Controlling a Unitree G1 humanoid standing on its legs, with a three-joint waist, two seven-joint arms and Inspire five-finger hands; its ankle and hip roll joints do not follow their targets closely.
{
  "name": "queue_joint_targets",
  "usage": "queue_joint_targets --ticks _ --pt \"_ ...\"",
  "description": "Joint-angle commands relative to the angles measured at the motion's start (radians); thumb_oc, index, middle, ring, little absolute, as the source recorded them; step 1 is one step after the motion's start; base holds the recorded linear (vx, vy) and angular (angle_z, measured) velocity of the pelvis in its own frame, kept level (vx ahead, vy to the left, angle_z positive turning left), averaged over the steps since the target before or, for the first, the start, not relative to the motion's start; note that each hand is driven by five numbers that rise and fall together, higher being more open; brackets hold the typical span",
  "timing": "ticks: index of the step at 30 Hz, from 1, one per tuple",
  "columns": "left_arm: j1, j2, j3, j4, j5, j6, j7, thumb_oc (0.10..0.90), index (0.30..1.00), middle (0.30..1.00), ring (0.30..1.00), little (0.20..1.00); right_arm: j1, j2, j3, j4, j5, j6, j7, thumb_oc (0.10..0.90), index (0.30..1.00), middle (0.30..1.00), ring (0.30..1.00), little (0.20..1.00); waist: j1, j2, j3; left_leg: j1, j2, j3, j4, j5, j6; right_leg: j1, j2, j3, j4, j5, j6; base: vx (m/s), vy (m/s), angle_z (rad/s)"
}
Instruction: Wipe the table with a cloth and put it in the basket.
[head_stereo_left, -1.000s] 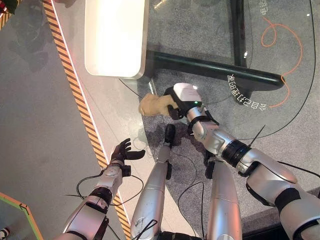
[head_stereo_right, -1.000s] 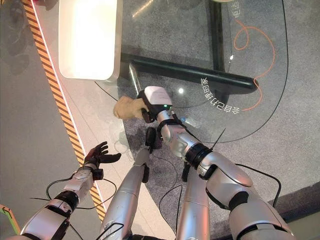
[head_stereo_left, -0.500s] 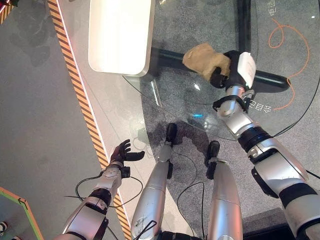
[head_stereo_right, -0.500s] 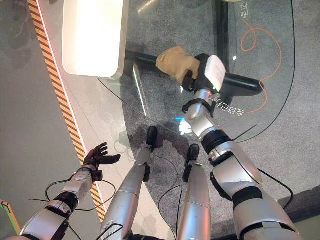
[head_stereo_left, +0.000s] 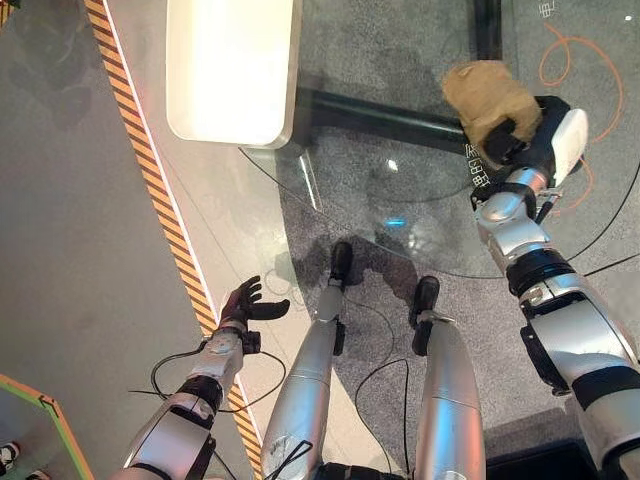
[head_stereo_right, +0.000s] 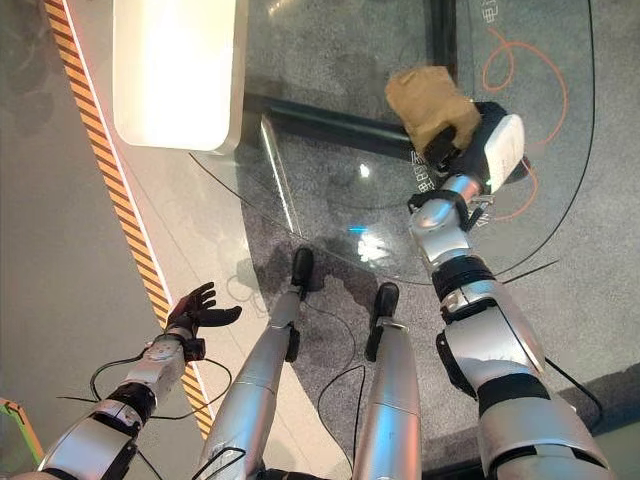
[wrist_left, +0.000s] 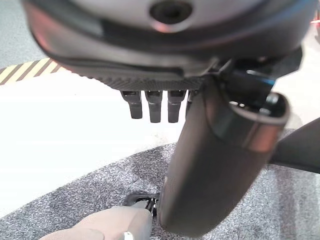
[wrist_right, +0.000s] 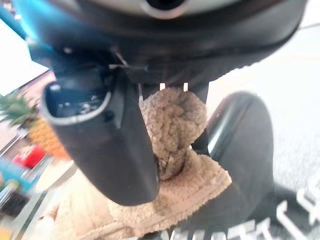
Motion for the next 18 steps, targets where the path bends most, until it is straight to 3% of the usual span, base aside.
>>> queue_joint_targets --ticks 1,6,12,18 --pt "0.037 0.066 -0.024 0.028 -0.043 -0.016 0.031 0.800 0.900 0.900 0.900 0.900 -0.050 -0.179 -0.048 0.055 0.061 -0.043 -0.147 0.100 0.300 0.300 0.300 0.200 -0.026 0.003 -0.015 0.001 -0.011 0.020 0.184 -0.193 0.055 0.045 -0.031 -0.017 -0.256 0.199 0.059 0.02 -0.032 0.00" --pt "0.025 0.086 -0.018 0.041 -0.049 -0.011 0.021 0.800 0.900 0.900 0.900 0.900 -0.031 -0.215 -0.096 0.128 0.111 -0.062 -0.170 0.100 0.300 0.300 0.300 0.200 -0.035 -0.007 -0.015 -0.007 -0.006 0.019 0.195 -0.202 0.058 0.041 -0.026 -0.011 -0.259 0.203 0.062 0.01 -0.016 0.00" --pt "0.011 0.111 0.004 0.061 -0.046 0.000 0.005 0.800 0.900 0.900 0.900 0.900 0.020 -0.254 -0.192 0.205 0.364 -0.124 -0.139 0.100 0.300 0.300 0.300 0.200 -0.045 -0.022 -0.015 -0.011 0.002 0.015 0.200 -0.211 0.056 0.039 -0.018 -0.004 -0.262 0.204 0.067 0.00 0.000 0.00" --pt "-0.005 0.137 0.013 0.076 -0.051 0.009 -0.010 0.800 0.900 0.900 0.900 0.900 0.055 -0.271 -0.238 0.226 0.478 -0.152 -0.119 0.100 0.300 0.300 0.300 0.200 -0.053 -0.036 -0.015 -0.015 0.008 0.012 0.200 -0.214 0.053 0.036 -0.010 0.003 -0.268 0.209 0.071 0.00 -0.012 -0.03"
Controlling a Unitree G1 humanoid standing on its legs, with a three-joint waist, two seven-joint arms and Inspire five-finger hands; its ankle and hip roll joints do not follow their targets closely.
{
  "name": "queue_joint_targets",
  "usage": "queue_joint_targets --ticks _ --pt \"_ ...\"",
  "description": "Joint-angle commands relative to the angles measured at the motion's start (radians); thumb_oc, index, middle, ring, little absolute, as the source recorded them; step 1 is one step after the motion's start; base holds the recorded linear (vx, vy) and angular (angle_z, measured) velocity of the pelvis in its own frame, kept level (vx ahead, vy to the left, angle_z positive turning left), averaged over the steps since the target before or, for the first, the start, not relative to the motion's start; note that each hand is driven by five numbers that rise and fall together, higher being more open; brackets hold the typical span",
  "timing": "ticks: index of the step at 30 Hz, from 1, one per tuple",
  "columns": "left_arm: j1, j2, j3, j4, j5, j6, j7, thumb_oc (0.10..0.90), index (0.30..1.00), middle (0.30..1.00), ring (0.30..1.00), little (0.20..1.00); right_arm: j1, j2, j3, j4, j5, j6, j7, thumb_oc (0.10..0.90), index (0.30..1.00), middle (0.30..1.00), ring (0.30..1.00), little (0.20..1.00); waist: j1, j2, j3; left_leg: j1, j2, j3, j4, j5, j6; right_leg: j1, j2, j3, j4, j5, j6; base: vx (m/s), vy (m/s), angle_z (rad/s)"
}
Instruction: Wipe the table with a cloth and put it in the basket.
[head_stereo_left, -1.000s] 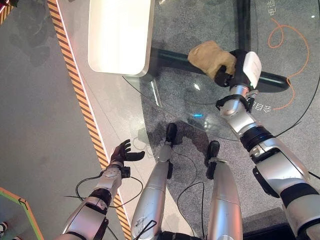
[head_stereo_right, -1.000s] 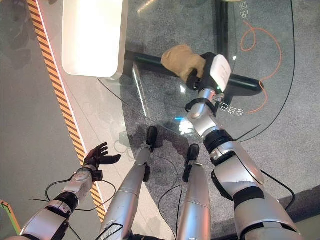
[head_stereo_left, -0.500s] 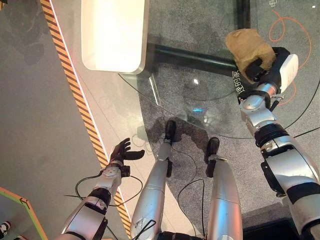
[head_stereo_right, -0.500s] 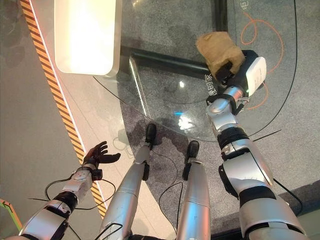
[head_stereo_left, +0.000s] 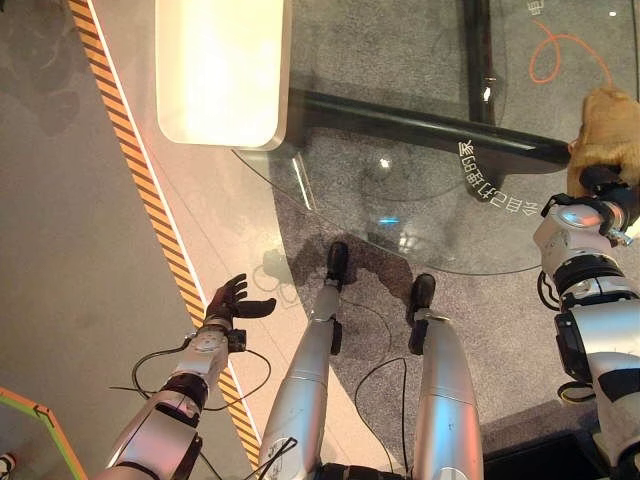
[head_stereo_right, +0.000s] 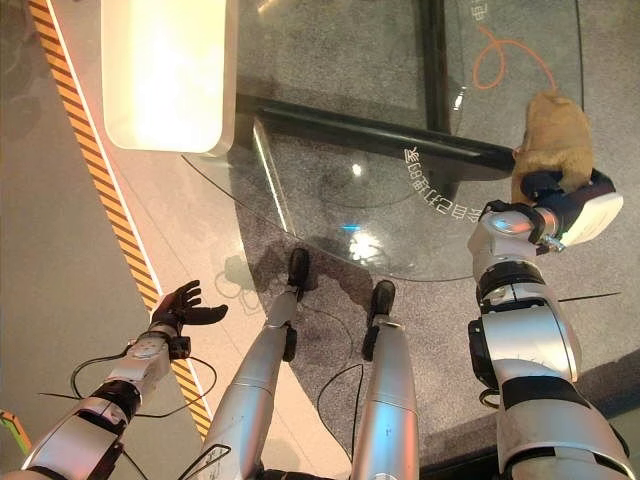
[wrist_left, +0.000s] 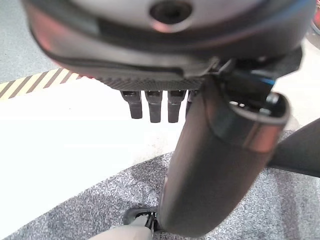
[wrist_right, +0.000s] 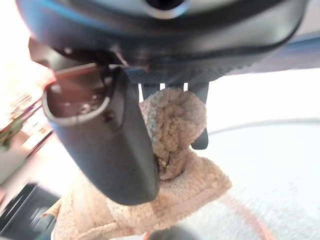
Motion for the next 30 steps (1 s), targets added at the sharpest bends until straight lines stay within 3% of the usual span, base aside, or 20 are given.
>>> queue_joint_targets --ticks 1,10,19,25,30 --pt "-0.002 0.060 0.039 0.072 -0.033 -0.005 -0.004 0.800 0.900 0.900 0.900 0.900 0.041 -0.159 0.005 0.022 0.065 -0.082 -0.059 0.100 0.300 0.300 0.300 0.200 -0.015 -0.028 -0.020 -0.013 0.011 0.012 0.178 -0.203 0.035 0.014 -0.012 -0.003 -0.232 0.187 0.053 0.00 -0.022 -0.06" --pt "-0.028 0.075 0.042 0.101 -0.035 -0.004 -0.024 0.800 0.900 0.900 0.900 0.900 0.014 -0.155 0.038 0.013 0.041 -0.104 -0.022 0.100 0.300 0.300 0.300 0.200 -0.015 -0.039 -0.020 -0.006 0.015 0.010 0.166 -0.200 0.028 0.025 -0.012 -0.005 -0.249 0.190 0.056 0.00 -0.010 -0.02" --pt "-0.028 0.073 0.035 0.108 -0.038 -0.012 -0.025 0.800 0.900 0.900 0.900 0.900 -0.036 -0.121 0.101 -0.072 -0.093 -0.174 -0.012 0.100 0.300 0.300 0.300 0.200 -0.009 -0.040 -0.020 -0.004 0.013 0.007 0.159 -0.199 0.023 0.031 -0.016 -0.010 -0.259 0.187 0.056 0.00 0.000 0.00" --pt "-0.018 0.065 0.039 0.087 -0.030 -0.011 -0.016 0.800 0.900 0.900 0.900 0.900 -0.068 -0.098 0.162 -0.198 -0.224 -0.150 -0.031 0.100 0.300 0.300 0.300 0.200 -0.007 -0.043 -0.020 -0.003 0.009 0.006 0.157 -0.200 0.022 0.031 -0.017 -0.012 -0.257 0.181 0.054 0.00 0.010 -0.04" --pt "-0.014 0.053 0.036 0.063 -0.028 -0.003 -0.003 0.800 0.900 0.900 0.900 0.900 -0.110 -0.066 0.267 -0.343 -0.407 -0.057 -0.042 0.100 0.300 0.300 0.300 0.200 -0.003 -0.036 -0.020 -0.002 0.002 0.008 0.150 -0.194 0.023 0.030 -0.019 -0.016 -0.258 0.179 0.050 -0.01 0.013 0.00"
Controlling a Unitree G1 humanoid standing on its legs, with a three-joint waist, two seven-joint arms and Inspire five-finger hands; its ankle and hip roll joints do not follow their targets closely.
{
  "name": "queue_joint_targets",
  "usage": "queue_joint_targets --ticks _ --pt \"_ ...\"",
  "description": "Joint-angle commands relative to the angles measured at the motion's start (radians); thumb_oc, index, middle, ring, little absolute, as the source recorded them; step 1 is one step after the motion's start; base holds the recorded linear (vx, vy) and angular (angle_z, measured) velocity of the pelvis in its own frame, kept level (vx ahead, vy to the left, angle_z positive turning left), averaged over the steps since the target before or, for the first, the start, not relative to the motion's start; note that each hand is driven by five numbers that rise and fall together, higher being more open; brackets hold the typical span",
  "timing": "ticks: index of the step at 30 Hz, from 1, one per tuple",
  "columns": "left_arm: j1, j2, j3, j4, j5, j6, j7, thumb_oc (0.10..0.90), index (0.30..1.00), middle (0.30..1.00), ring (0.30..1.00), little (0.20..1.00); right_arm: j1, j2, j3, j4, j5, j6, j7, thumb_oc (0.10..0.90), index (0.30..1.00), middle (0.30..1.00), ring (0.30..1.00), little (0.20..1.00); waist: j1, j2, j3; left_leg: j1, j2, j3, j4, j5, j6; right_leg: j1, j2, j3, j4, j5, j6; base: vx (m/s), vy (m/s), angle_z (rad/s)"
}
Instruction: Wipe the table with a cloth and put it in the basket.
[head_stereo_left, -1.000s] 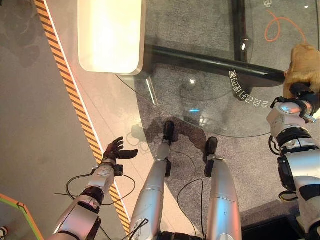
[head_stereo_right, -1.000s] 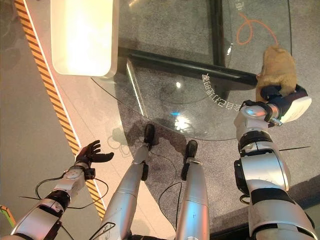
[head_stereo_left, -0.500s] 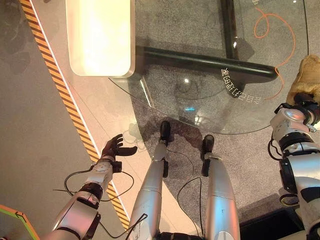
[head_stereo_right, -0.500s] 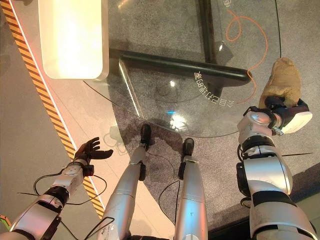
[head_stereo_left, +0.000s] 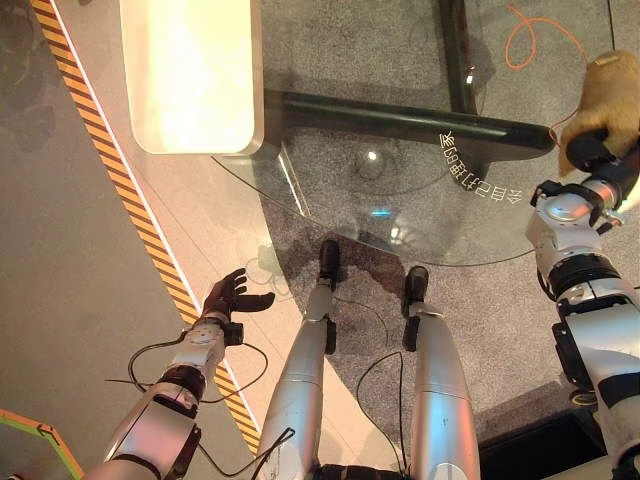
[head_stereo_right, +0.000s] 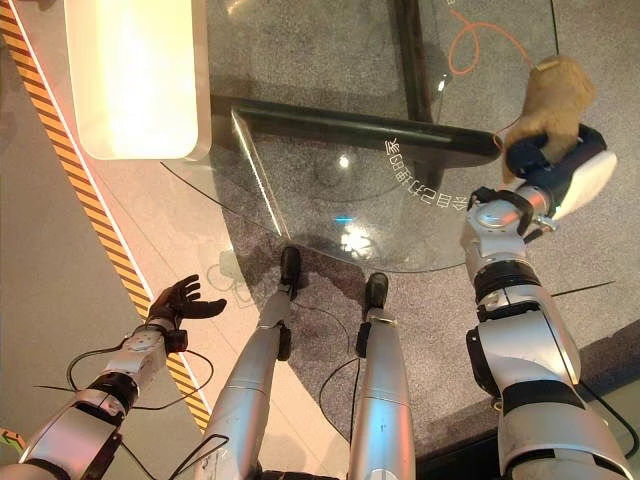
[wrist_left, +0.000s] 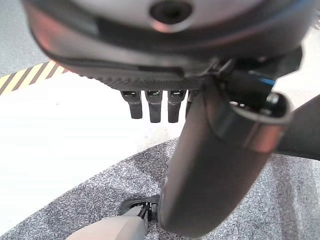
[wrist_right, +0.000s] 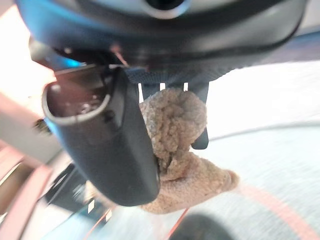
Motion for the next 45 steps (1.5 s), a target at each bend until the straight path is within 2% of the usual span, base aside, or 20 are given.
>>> queue_joint_targets --ticks 1,8,14,19,25,29,37,45 --pt "0.030 0.042 0.031 0.037 -0.010 -0.011 0.035 0.800 0.900 0.900 0.900 0.900 -0.129 -0.067 0.084 -0.132 -0.180 -0.012 -0.055 0.100 0.300 0.300 0.300 0.200 0.016 -0.028 -0.023 0.009 -0.008 -0.010 0.161 -0.194 0.023 0.042 -0.033 -0.031 -0.228 0.161 0.043 0.00 0.000 0.00" --pt "0.036 0.022 0.031 0.013 0.012 -0.010 0.044 0.800 0.900 0.900 0.900 0.900 -0.151 -0.034 0.190 -0.245 -0.316 0.084 0.019 0.100 0.300 0.300 0.300 0.200 0.026 -0.024 -0.023 0.013 -0.019 -0.009 0.157 -0.189 0.024 0.049 -0.038 -0.041 -0.232 0.158 0.037 0.00 0.000 0.00" --pt "0.038 0.006 0.023 0.010 0.028 -0.018 0.045 0.800 0.900 0.900 0.900 0.900 -0.151 0.005 0.270 -0.260 -0.410 0.136 0.090 0.100 0.300 0.300 0.300 0.200 0.036 -0.018 -0.023 0.021 -0.027 -0.008 0.154 -0.185 0.027 0.061 -0.041 -0.050 -0.236 0.156 0.033 0.00 -0.002 0.01" --pt "0.029 -0.009 0.012 0.014 0.030 -0.020 0.052 0.800 0.900 0.900 0.900 0.900 -0.157 0.044 0.335 -0.268 -0.473 0.122 0.153 0.100 0.300 0.300 0.300 0.200 0.045 -0.010 -0.023 0.023 -0.033 -0.007 0.150 -0.180 0.028 0.064 -0.044 -0.057 -0.238 0.155 0.031 0.00 0.000 0.00" --pt "0.031 -0.019 0.009 0.009 0.037 -0.020 0.051 0.800 0.900 0.900 0.900 0.900 -0.139 0.092 0.411 -0.364 -0.527 0.121 0.256 0.100 0.300 0.300 0.300 0.200 0.052 -0.003 -0.023 0.031 -0.041 -0.007 0.140 -0.170 0.025 0.073 -0.047 -0.063 -0.241 0.154 0.028 0.00 0.000 0.00" --pt "0.039 -0.029 0.008 0.001 0.039 -0.022 0.056 0.800 0.900 0.900 0.900 0.900 -0.110 0.126 0.456 -0.457 -0.557 0.098 0.341 0.100 0.300 0.300 0.300 0.200 0.053 0.001 -0.023 0.037 -0.043 -0.007 0.129 -0.162 0.024 0.077 -0.047 -0.065 -0.245 0.155 0.027 0.00 0.000 0.00" --pt "0.039 -0.048 0.016 0.005 0.049 -0.026 0.061 0.800 0.900 0.900 0.900 0.900 -0.047 0.184 0.490 -0.634 -0.601 0.048 0.463 0.100 0.300 0.300 0.300 0.200 0.044 0.000 -0.023 0.042 -0.045 -0.007 0.115 -0.149 0.020 0.075 -0.045 -0.057 -0.248 0.157 0.029 0.00 0.000 0.00" --pt "0.036 -0.045 0.032 0.025 0.049 -0.031 0.050 0.800 0.900 0.900 0.900 0.900 -0.009 0.188 0.534 -0.729 -0.612 0.007 0.552 0.100 0.300 0.300 0.300 0.200 0.037 -0.005 -0.023 0.047 -0.040 -0.005 0.109 -0.142 0.016 0.078 -0.042 -0.049 -0.247 0.158 0.032 0.00 0.000 0.00"
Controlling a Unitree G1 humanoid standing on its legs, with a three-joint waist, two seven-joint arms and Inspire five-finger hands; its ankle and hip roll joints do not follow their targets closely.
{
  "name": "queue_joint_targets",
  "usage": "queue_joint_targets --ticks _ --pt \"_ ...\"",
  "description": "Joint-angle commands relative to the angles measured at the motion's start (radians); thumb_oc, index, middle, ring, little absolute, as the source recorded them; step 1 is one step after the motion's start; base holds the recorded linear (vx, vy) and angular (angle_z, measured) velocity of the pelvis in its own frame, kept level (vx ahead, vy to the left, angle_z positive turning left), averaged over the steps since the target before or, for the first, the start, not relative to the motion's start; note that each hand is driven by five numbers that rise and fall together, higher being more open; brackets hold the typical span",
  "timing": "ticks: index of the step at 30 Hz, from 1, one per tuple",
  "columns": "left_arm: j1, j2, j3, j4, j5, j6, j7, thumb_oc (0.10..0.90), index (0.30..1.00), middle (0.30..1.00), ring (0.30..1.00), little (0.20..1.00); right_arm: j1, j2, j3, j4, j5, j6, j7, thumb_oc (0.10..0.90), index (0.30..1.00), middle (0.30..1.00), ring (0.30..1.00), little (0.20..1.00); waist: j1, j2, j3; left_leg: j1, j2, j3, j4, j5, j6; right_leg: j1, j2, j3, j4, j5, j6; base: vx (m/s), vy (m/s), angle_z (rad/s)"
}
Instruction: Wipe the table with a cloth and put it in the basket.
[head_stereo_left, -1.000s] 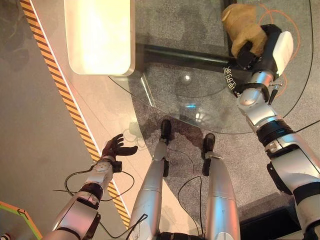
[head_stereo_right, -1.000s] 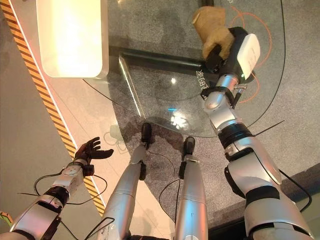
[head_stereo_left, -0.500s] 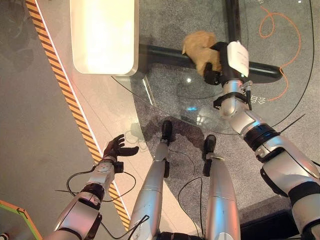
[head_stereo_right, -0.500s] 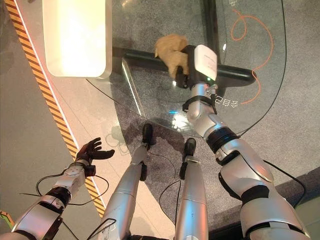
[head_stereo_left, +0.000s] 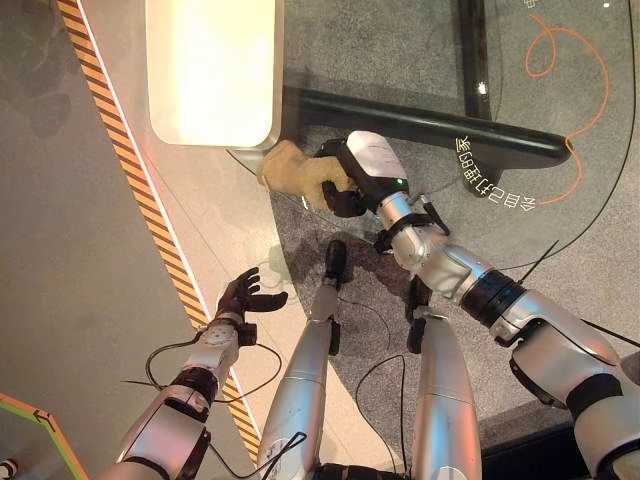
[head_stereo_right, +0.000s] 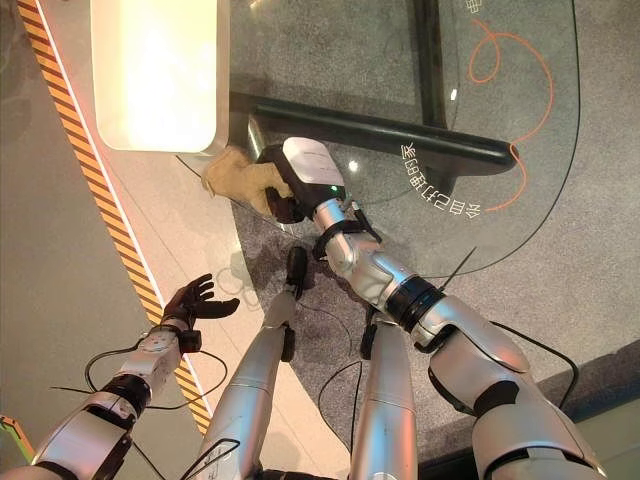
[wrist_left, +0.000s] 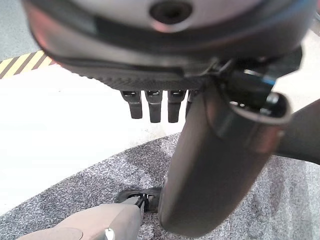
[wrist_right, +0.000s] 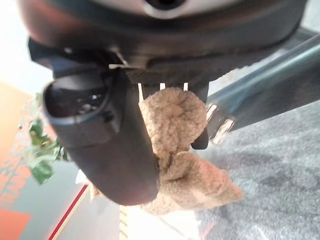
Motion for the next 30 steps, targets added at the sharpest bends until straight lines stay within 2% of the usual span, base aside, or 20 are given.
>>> queue_joint_targets --ticks 1,10,17,20,23,25,30 --pt "0.016 0.013 0.021 0.068 0.023 -0.026 0.026 0.800 0.900 0.900 0.900 0.900 -0.055 0.035 0.010 -0.185 -0.047 -0.145 0.012 0.100 0.300 0.300 0.300 0.200 0.002 -0.008 -0.021 0.027 -0.030 -0.003 0.138 -0.155 0.017 0.082 -0.028 -0.050 -0.275 0.169 0.036 0.00 0.000 0.00" --pt "-0.001 0.026 0.017 0.098 0.011 -0.031 0.006 0.800 0.900 0.900 0.900 0.900 -0.030 0.022 0.041 -0.183 -0.076 -0.118 -0.031 0.100 0.300 0.300 0.300 0.200 -0.001 -0.013 -0.021 0.027 -0.028 -0.007 0.136 -0.153 0.018 0.083 -0.030 -0.049 -0.278 0.176 0.040 0.00 0.000 0.00" --pt "-0.006 0.032 0.020 0.113 0.012 -0.033 -0.002 0.800 0.900 0.900 0.900 0.900 -0.026 0.028 -0.027 -0.101 -0.076 -0.060 -0.193 0.100 0.300 0.300 0.300 0.200 0.000 -0.013 -0.021 0.026 -0.026 -0.008 0.146 -0.153 0.018 0.084 -0.037 -0.053 -0.272 0.181 0.042 0.00 0.000 0.00" --pt "-0.001 0.030 0.022 0.118 0.015 -0.041 -0.007 0.800 0.900 0.900 0.900 0.900 -0.040 0.018 -0.084 -0.019 -0.009 -0.026 -0.314 0.100 0.300 0.300 0.300 0.200 0.004 -0.009 -0.021 0.031 -0.024 -0.007 0.149 -0.155 0.020 0.087 -0.039 -0.055 -0.266 0.180 0.041 0.00 0.000 0.00" --pt "0.003 0.027 0.021 0.124 0.017 -0.048 -0.008 0.800 0.900 0.900 0.900 0.900 -0.055 0.009 -0.136 0.063 0.065 -0.024 -0.418 0.100 0.300 0.300 0.300 0.200 0.007 -0.006 -0.021 0.029 -0.023 -0.005 0.155 -0.158 0.021 0.088 -0.040 -0.057 -0.262 0.180 0.040 0.00 0.000 0.00" --pt "0.010 0.024 0.017 0.123 0.017 -0.056 -0.003 0.800 0.900 0.900 0.900 0.900 -0.072 -0.001 -0.205 0.147 0.124 -0.049 -0.489 0.100 0.300 0.300 0.300 0.200 0.010 -0.004 -0.021 0.024 -0.021 -0.006 0.162 -0.162 0.023 0.086 -0.040 -0.061 -0.259 0.181 0.040 0.00 0.000 0.00" --pt "0.027 0.024 0.012 0.099 0.008 -0.051 0.009 0.800 0.900 0.900 0.900 0.900 -0.111 -0.037 -0.324 0.236 0.246 -0.062 -0.563 0.100 0.300 0.300 0.300 0.200 0.010 0.002 -0.021 0.014 -0.019 -0.005 0.179 -0.173 0.027 0.072 -0.037 -0.058 -0.245 0.179 0.037 0.00 0.000 0.00"
